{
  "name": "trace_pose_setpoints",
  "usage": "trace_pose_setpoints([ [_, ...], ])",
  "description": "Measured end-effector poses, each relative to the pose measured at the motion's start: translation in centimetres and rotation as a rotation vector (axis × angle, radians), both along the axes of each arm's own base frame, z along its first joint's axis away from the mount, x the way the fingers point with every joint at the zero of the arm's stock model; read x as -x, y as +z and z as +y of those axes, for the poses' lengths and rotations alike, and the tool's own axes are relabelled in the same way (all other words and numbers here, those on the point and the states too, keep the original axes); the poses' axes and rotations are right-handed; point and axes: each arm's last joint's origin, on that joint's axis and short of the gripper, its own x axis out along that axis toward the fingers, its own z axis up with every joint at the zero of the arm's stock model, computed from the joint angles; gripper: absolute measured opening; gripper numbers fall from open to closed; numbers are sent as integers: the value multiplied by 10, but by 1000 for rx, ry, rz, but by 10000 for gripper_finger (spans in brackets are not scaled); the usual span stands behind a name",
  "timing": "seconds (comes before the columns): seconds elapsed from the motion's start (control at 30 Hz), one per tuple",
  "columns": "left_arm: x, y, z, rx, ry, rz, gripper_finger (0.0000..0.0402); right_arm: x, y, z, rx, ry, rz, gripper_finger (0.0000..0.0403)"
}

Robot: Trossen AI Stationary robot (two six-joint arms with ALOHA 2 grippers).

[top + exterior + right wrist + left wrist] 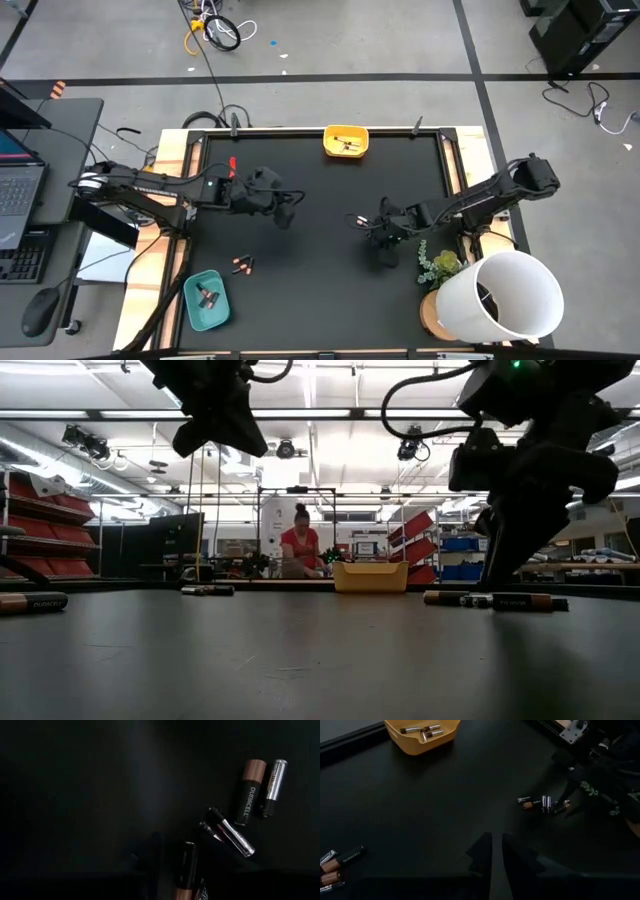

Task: Sort batteries
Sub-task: Put the black battery into the green bin

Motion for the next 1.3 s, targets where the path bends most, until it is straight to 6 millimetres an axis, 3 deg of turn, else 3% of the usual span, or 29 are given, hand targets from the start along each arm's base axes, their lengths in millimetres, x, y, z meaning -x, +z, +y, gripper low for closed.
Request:
trace_pose_setpoints([
  [0.2, 1, -1, 0, 0, -2, 18, 57, -1, -7, 2, 8, 8, 45, 134],
  [0.6, 2, -3, 0, 0, -8, 36, 57, -4, -21, 6, 59, 50, 103, 117],
  [0.73, 3, -4, 0, 0, -10, 59, 57, -2, -24, 9, 80, 63, 121, 95],
  [0.9, 3, -4, 0, 1, -10, 57, 57, -1, -25, 10, 110, 66, 137, 28],
  [1.23, 2, -3, 0, 2, -9, 42, 58, -7, -18, 10, 119, 76, 134, 23],
  [1.3, 2, -3, 0, 2, -9, 42, 58, -14, -11, 11, 111, 79, 101, 5],
])
